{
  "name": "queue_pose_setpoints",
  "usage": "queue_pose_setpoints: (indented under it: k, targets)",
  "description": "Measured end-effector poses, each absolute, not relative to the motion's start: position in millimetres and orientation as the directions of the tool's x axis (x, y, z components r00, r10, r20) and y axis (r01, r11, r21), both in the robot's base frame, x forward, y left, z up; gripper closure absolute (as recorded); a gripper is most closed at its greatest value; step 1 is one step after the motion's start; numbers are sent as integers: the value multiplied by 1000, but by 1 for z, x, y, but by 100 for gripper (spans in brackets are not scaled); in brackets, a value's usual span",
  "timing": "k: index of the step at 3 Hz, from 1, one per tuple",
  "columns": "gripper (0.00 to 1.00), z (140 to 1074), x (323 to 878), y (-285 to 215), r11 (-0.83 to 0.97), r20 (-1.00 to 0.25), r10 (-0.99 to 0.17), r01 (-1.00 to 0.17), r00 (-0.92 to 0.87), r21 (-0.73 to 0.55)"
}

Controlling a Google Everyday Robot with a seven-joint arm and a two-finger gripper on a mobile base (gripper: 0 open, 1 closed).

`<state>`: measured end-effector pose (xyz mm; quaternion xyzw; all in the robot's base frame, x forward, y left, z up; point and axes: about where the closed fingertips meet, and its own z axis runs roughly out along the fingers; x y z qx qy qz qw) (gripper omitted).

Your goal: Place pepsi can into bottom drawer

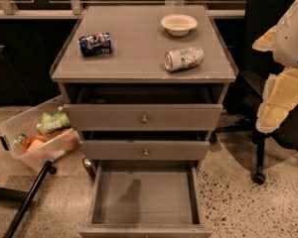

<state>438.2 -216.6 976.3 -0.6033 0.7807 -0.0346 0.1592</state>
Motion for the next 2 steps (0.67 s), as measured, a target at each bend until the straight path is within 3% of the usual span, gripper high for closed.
queue_pose_setpoints:
  k: [2]
  targets:
    - [0, 979, 445, -207, 266, -225, -952, -927, -210, -264]
